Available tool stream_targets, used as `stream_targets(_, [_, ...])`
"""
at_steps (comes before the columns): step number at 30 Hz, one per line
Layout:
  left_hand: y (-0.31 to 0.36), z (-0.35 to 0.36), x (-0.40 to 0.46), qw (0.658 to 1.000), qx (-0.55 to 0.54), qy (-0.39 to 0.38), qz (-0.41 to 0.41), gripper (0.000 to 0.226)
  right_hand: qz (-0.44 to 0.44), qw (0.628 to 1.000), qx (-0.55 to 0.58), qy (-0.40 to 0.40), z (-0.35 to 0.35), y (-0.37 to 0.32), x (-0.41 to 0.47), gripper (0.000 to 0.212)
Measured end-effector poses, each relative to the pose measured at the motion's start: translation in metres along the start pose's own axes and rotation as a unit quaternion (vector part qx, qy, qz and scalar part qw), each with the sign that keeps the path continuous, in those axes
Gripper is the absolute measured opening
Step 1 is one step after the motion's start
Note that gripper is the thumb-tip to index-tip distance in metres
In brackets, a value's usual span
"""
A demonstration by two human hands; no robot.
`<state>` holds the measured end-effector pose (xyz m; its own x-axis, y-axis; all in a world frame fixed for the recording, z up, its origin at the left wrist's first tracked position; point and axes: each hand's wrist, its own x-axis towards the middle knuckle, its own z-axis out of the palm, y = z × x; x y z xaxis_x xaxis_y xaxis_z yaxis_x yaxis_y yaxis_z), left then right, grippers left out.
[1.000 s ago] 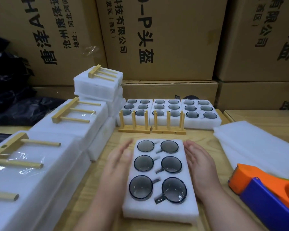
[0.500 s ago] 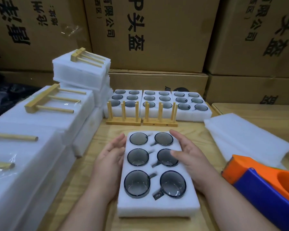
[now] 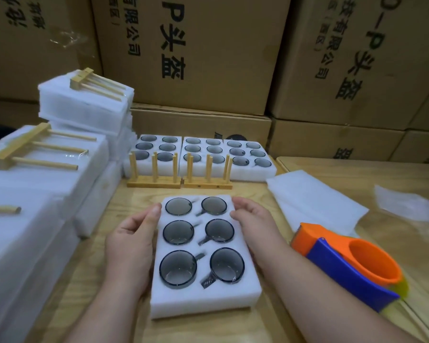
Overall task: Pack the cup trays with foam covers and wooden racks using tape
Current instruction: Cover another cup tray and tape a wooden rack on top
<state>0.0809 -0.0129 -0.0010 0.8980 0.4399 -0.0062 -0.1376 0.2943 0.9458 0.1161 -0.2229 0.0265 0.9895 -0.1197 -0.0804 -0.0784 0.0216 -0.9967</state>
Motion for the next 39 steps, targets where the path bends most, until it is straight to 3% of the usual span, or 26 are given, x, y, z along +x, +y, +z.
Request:
stream_targets(6, [-0.001,-0.002,0.004,0.998,-0.061,-0.022,0.0,0.034,-0.16,0.979,-0.13,-0.004,-0.031,-0.089,0.013,0.014])
stream_targets(9, [-0.005,-0.003,0.006,0.996,-0.085,-0.035,-0.008,0.027,-0.189,0.946,-0.252,0.075,-0.072,-0.116,0.035,0.016])
stream_targets(12, [-0.006,-0.003,0.008,0.994,-0.101,-0.04,-0.017,0.024,-0.142,0.895,-0.399,0.142,-0.126,-0.116,0.064,0.022])
stream_targets(16, [-0.008,-0.005,0.011,0.993,-0.111,-0.037,-0.012,0.027,0.014,0.853,-0.5,0.146,-0.183,-0.094,0.088,0.063])
stream_targets(21, [-0.01,-0.005,0.012,0.994,-0.101,-0.045,-0.023,0.026,0.137,0.815,-0.546,0.138,-0.214,-0.071,0.093,0.104])
stream_targets(24, [-0.012,-0.006,0.014,0.993,-0.106,-0.044,-0.026,0.028,0.184,0.818,-0.534,0.112,-0.218,-0.065,0.091,0.107])
stream_targets(28, [-0.013,-0.007,0.016,0.992,-0.119,-0.039,-0.024,0.028,0.207,0.831,-0.505,0.112,-0.222,-0.059,0.091,0.112])
stream_targets(32, [-0.014,-0.007,0.016,0.991,-0.12,-0.044,-0.025,0.028,0.177,0.829,-0.516,0.124,-0.223,-0.059,0.094,0.132])
stream_targets(34, [-0.013,-0.007,0.016,0.991,-0.122,-0.045,-0.025,0.027,0.159,0.796,-0.563,0.151,-0.223,-0.063,0.098,0.138])
stream_targets(37, [-0.013,-0.007,0.016,0.991,-0.126,-0.045,-0.024,0.026,0.125,0.703,-0.674,0.191,-0.223,-0.074,0.099,0.119])
stream_targets(39, [-0.013,-0.007,0.016,0.991,-0.124,-0.047,-0.025,0.027,0.095,0.705,-0.671,0.208,-0.223,-0.089,0.098,0.101])
